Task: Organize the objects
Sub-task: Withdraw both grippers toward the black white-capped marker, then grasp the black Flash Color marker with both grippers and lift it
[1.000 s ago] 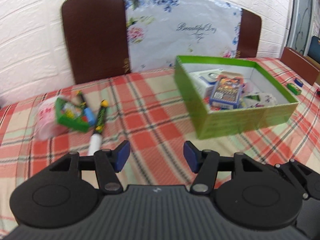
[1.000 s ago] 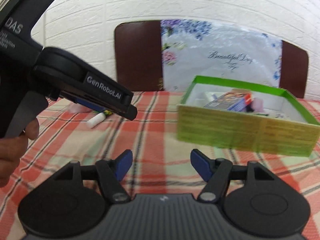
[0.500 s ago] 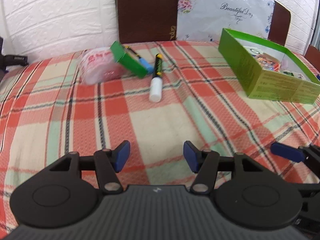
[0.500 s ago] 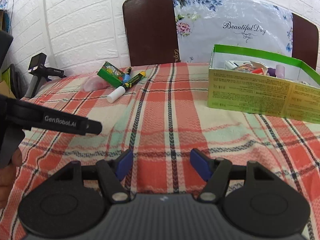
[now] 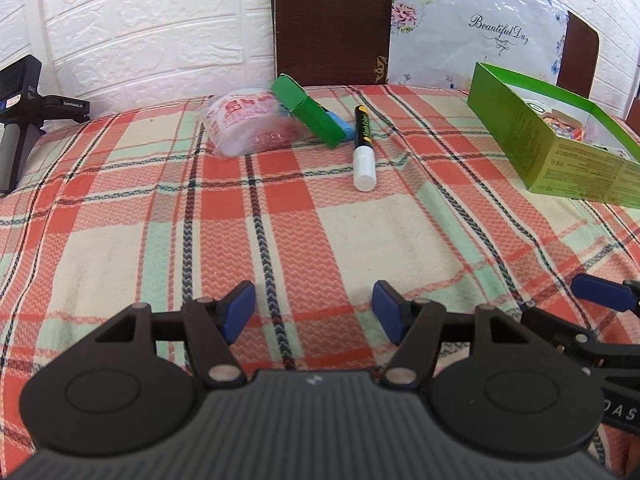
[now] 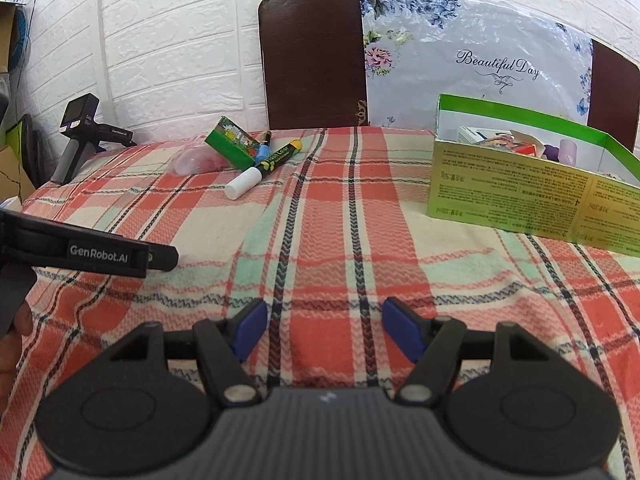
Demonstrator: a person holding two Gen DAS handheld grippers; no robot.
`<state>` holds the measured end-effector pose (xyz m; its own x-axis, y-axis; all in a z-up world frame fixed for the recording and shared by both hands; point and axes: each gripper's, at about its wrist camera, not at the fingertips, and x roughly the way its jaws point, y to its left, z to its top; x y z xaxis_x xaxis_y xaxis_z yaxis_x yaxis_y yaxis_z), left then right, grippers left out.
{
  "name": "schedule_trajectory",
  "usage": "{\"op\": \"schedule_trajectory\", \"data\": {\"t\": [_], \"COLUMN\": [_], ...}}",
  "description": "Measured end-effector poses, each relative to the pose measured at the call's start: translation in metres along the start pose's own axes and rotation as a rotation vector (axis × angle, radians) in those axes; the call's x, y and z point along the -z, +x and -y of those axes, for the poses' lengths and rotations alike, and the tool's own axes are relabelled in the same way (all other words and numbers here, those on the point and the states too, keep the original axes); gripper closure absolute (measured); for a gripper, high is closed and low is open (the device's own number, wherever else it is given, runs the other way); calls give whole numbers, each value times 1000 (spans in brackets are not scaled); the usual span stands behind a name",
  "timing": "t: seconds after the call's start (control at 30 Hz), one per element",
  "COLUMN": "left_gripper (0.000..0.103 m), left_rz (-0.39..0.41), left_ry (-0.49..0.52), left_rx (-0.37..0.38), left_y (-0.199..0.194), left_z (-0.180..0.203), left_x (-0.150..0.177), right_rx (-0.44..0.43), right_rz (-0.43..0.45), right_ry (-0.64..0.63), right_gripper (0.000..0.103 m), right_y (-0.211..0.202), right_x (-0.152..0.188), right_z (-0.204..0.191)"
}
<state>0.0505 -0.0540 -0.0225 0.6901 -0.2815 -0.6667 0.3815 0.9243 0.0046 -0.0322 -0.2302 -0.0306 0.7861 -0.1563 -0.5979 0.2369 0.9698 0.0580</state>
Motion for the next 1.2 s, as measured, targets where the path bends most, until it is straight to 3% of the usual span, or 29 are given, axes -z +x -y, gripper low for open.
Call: {"op": "schedule_trajectory", "data": {"t": [0.67,0.83,1.03,1.1,1.17,1.2], "left_gripper": [28,26,24,22,21,21], "left_rz": [53,100,150,151,152,152], "left_ry": [-1,-23,-37,-35,-32,-34], "left_rx": [-52,-57,-20,-15,-15,-12], "left_y": [-3,-6,-5,-5,-4,-5], "left_z": [-31,-46,-50,-49,-49,-49], "left_x": [11,20,27,27,27,27], "right_rx": [-66,-121,-111,-71,-44,-40], "right_rz": [-9,-5,6,-4,-17,-23], "right_ry": [-68,-88,12,-3,-21,-21], "right_gripper": [36,36,38,44,75,78], "right_y": [16,49,115,136,147,147], "right_x": [-10,-35,-84,-98,-105,-106], "right_z": [-32,-49,-57,-61,-63,-62]}}
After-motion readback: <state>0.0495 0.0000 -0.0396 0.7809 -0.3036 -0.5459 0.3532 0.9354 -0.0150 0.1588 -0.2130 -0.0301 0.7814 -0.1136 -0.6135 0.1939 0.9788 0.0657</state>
